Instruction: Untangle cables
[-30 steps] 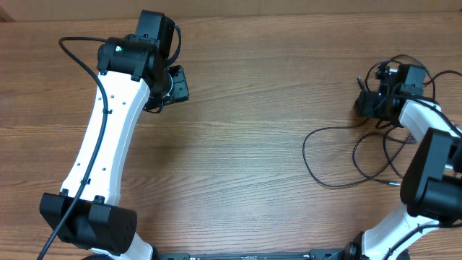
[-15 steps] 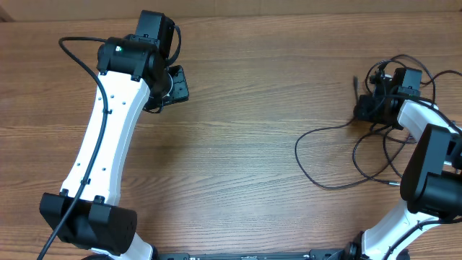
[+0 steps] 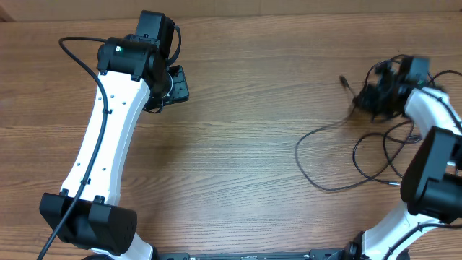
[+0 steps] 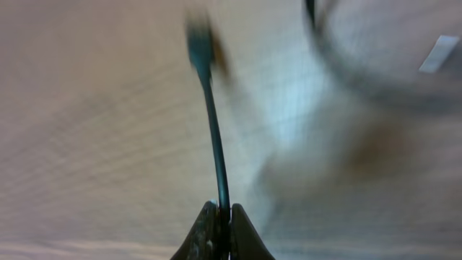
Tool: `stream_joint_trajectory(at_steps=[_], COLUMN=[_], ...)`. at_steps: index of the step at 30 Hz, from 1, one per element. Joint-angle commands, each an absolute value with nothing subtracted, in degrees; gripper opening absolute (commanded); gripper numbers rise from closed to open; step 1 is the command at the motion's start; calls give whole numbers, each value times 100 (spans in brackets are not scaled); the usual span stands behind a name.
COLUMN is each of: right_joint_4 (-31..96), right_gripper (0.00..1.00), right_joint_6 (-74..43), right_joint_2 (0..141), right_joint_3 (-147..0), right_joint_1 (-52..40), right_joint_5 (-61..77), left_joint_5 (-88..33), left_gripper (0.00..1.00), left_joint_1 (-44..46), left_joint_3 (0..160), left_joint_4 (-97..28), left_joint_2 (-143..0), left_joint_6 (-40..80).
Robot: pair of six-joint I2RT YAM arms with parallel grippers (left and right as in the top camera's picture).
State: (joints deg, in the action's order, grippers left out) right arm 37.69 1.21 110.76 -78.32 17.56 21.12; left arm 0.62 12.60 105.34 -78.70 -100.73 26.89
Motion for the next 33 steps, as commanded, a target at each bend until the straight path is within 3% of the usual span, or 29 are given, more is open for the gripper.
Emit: stream_joint_trajectory(at_steps=[1, 5, 12, 13, 16, 17, 23, 25, 28, 33], right_joint_4=[3964, 4338, 4335, 4333, 4329, 4348, 4917, 5175, 5535, 6038], right_gripper=[4, 4, 4, 8, 72, 82, 88, 91, 100, 100], right_joint_6=[-250, -681, -1271, -1345, -1393, -1380, -1153, -716, -268, 130], right_joint_2=[10481, 10473, 10479, 10479, 10479, 10479, 10479, 10479, 10479, 10479], right_joint_3=[-8901, -9745, -9850, -9850, -9850, -9850, -9850, -9850, -9850, -9850], right_joint_1=[2034, 2458, 3208, 3269, 3319, 3317, 2884, 2565, 1986, 980], right_joint_5=[2047, 1411, 668, 672, 1302, 1678, 3361, 3332, 2703, 1243], left_joint_5=[-5, -5, -5, -5, -5, -5, 3, 19, 10, 64], left_gripper=[47, 47, 47, 47, 47, 47, 49, 56, 61, 66], left_joint_1=[1240, 1238, 1240, 1240, 1240, 1240, 1240, 1238, 1240, 1319], left_joint_3=[10621, 10621, 10621, 10621, 10621, 10621, 10621, 10621, 10621, 10619], left_joint_4=[-7889, -7887, -7874, -7865, -7837, -7817, -7741, -7675, -7406, -6899], left_joint_2=[-10001, -10001, -10001, -10001, -10001, -10001, -10001, -10001, -10001, -10009], left_joint_6=[2749, 2749, 2749, 2749, 2749, 2749, 2735, 2696, 2429, 1472])
